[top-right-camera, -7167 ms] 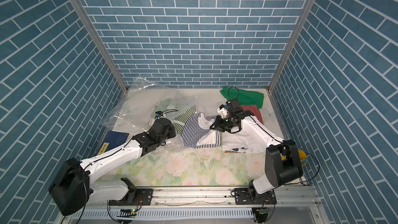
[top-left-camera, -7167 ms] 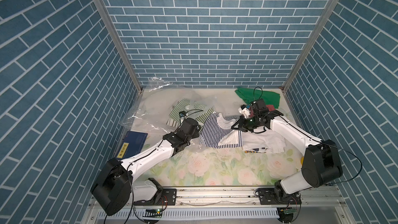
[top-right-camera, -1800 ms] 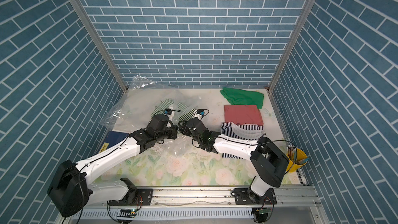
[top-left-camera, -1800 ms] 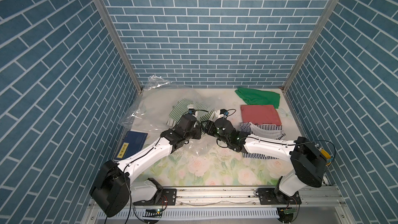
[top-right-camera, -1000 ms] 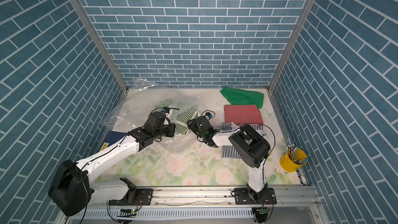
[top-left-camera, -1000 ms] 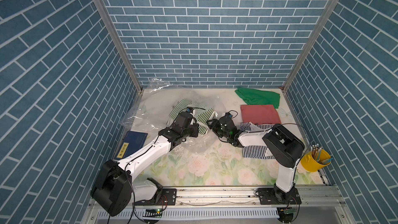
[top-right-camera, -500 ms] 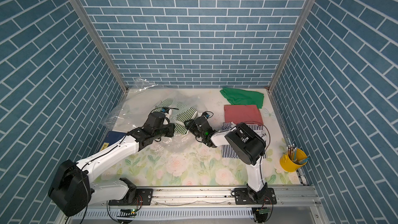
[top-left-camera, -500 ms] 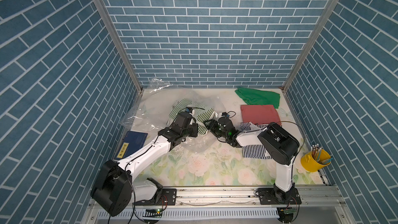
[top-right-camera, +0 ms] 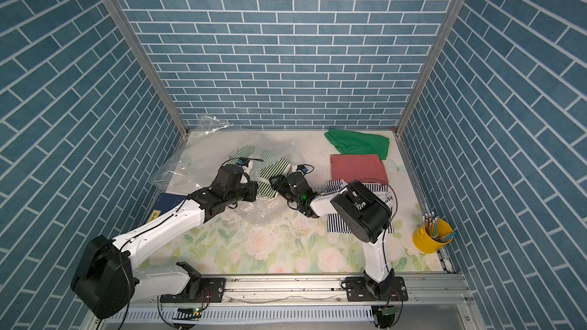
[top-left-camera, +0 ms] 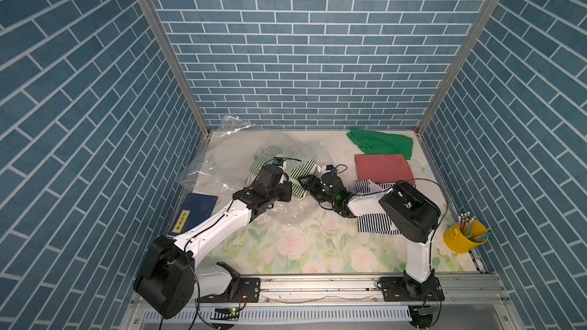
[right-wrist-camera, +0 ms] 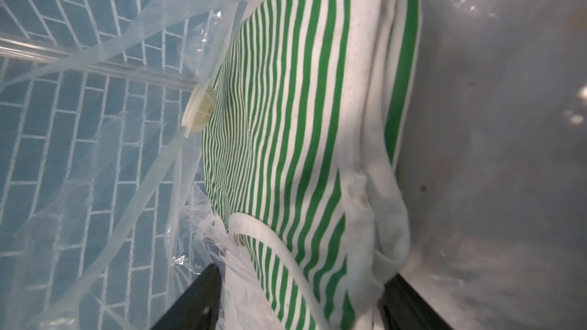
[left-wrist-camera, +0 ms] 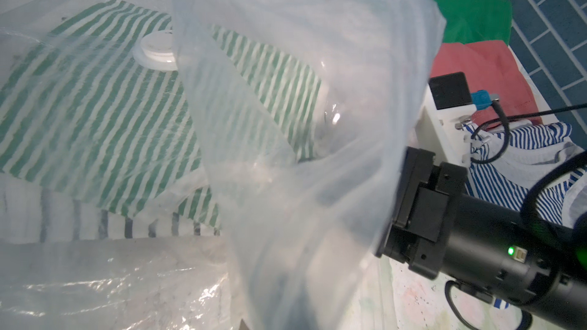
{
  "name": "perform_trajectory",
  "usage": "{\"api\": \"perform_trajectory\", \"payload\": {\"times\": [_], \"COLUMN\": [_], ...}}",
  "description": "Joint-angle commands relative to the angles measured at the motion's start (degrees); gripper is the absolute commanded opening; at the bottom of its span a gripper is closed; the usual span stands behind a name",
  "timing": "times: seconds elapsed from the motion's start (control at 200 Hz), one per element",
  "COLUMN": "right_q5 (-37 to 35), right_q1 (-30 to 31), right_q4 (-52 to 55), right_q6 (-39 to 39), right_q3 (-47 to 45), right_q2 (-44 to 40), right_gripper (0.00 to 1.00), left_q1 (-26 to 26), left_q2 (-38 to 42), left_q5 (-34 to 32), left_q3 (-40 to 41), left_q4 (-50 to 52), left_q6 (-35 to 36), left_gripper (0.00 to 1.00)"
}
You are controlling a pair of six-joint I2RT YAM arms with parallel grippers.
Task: Take the tank top out of the vacuum bag
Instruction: Take out the tank top from the vacuum bag.
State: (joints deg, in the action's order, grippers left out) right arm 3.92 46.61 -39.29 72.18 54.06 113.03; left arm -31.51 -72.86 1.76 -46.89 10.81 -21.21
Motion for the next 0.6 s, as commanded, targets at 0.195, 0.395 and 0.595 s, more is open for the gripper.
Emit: {"api": "perform_trajectory", "payload": {"times": [0.195,0.395,0.595], "right_q5": [3.5,3.4,3.2], "right_q1": [-0.7,0.1,0.2], "right_q4": [-0.2,1.2,0.7], "right_q6": [-1.8,-4.8,-4.7], "right_q3": [5.7,7.3,7.4], "right_q2": [0.9,-1.1,-1.0], "right_gripper": [0.62,0.41,0.07], "left_q1": [0.9,1.4,1.8], "left_q2": [0.4,0.0,-0.1], "left_q5": [-0.3,0.3,0.8], "left_q3": [0.7,0.7,0.8], "left_q4": [-0.6,-1.4,-1.8], "left_q6": [0.0,0.4,0.6], "left_gripper": [0.00,0.00,0.00]}}
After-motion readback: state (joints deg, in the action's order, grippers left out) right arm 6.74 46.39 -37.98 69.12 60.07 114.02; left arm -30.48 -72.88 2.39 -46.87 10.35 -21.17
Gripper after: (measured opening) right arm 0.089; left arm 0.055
